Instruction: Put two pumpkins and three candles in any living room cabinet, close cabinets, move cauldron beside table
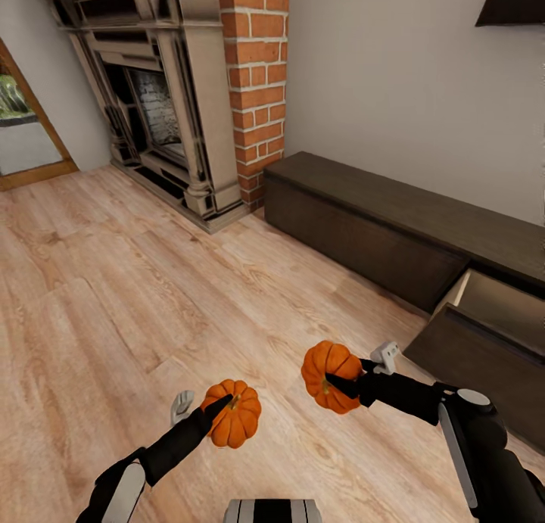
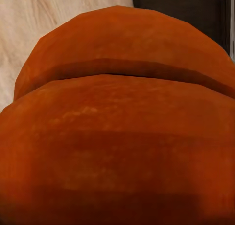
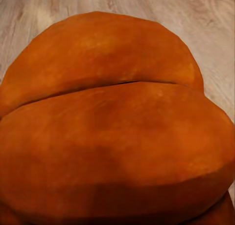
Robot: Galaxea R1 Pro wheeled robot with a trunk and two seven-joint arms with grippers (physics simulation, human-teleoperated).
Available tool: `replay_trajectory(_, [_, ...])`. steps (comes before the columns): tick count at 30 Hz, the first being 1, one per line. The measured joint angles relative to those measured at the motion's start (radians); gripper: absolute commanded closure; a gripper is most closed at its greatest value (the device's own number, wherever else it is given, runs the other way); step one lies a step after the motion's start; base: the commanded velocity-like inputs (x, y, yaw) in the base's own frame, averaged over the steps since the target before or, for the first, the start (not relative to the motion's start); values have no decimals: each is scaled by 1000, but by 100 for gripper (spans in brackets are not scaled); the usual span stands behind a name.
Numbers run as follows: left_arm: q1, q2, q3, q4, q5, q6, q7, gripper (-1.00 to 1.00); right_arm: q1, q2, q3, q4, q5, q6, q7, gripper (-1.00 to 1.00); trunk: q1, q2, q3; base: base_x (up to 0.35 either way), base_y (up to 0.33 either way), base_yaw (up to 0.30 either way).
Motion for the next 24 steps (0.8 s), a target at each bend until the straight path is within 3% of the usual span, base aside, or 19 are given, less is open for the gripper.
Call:
replay_trajectory(3, [-2, 4, -12, -5, 1, -36, -7, 100, -15, -6, -1, 0, 1, 98, 7, 100, -1, 1, 12, 0, 0, 0])
replay_trajectory(6, [-2, 6, -48, -12, 1, -84, -8, 100, -33, -20, -1, 0, 1, 200, 9, 100, -3, 1, 23, 0, 0, 0])
replay_trajectory(10, [-2, 10, -77, -12, -1, -105, -7, 100, -40, -25, -2, 0, 1, 230, 10, 100, -5, 2, 39, 0, 0, 0])
replay_trajectory(14, [-2, 12, -81, -2, -2, -100, -8, 100, -43, -53, -10, 0, 3, 237, 11, 100, -6, 3, 54, 0, 0, -50])
replay_trajectory(18, [-3, 12, -82, 3, -3, -97, -3, 100, -51, -69, -17, -1, -3, 244, 12, 100, -8, 4, 70, 0, 0, -221])
replay_trajectory(24, [-4, 12, -81, 15, -4, -95, 3, 100, -56, -73, -22, -1, -7, 247, 13, 100, -11, 6, 93, 0, 0, -288])
